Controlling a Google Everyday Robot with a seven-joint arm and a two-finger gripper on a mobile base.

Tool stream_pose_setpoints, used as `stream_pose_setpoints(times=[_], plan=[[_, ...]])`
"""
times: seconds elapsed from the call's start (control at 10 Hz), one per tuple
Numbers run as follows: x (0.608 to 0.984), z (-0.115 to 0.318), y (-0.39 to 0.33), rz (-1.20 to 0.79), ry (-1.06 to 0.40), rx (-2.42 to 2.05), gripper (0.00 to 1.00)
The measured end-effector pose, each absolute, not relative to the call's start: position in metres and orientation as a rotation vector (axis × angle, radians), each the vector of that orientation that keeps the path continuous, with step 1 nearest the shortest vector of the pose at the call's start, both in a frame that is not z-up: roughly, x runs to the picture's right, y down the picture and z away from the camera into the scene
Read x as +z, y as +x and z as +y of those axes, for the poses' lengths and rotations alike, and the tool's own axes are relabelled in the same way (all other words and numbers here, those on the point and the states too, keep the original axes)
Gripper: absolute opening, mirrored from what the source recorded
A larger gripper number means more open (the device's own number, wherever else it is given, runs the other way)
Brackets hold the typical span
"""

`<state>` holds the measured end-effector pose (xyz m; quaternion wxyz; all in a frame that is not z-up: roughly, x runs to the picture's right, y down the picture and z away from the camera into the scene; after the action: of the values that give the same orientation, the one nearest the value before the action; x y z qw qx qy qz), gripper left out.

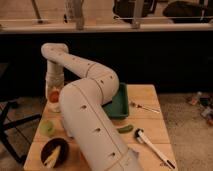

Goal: Place apple in paper cup

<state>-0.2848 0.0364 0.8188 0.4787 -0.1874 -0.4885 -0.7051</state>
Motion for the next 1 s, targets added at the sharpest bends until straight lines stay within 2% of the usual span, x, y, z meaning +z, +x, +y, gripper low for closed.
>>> stream_pose_setpoints(times=[1.0], plan=[[0.8194,0.0364,-0.2741,-1.236,-0.411,-1.695,0.0]])
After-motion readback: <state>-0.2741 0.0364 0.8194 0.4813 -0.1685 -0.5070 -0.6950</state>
